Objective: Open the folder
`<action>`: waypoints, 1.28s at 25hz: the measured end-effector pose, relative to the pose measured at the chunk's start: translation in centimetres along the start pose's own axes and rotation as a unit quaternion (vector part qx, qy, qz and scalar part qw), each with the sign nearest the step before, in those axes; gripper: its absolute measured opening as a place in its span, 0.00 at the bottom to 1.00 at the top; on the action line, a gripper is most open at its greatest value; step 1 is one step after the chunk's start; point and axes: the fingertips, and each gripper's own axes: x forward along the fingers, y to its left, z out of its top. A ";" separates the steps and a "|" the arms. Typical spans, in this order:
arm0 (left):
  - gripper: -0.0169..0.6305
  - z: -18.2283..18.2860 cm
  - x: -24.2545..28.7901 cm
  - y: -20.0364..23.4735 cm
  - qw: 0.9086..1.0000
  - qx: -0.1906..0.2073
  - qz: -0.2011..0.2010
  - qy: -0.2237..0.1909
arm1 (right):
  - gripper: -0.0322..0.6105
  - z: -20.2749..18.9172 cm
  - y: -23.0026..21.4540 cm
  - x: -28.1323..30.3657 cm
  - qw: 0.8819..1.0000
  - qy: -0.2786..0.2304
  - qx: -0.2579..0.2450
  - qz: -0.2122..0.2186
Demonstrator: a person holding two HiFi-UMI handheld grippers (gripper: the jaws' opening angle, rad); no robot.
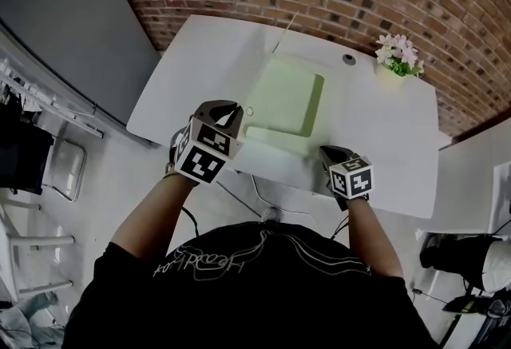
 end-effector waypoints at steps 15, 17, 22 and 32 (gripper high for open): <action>0.05 -3.3 -1.1 5.5 0.989 -0.146 0.035 -0.014 | 0.05 0.1 0.3 0.0 0.999 0.007 -0.013 0.045; 0.05 -3.8 -1.2 6.2 0.986 -0.160 0.042 -0.015 | 0.05 0.1 0.3 0.0 0.998 0.011 -0.021 0.054; 0.05 -5.7 -1.1 8.2 0.976 -0.207 0.055 -0.022 | 0.05 0.2 0.4 -0.1 0.997 0.012 -0.024 0.067; 0.05 -9.1 -0.9 11.0 0.953 -0.297 0.053 -0.034 | 0.05 0.2 0.4 -0.3 0.998 0.006 -0.018 0.060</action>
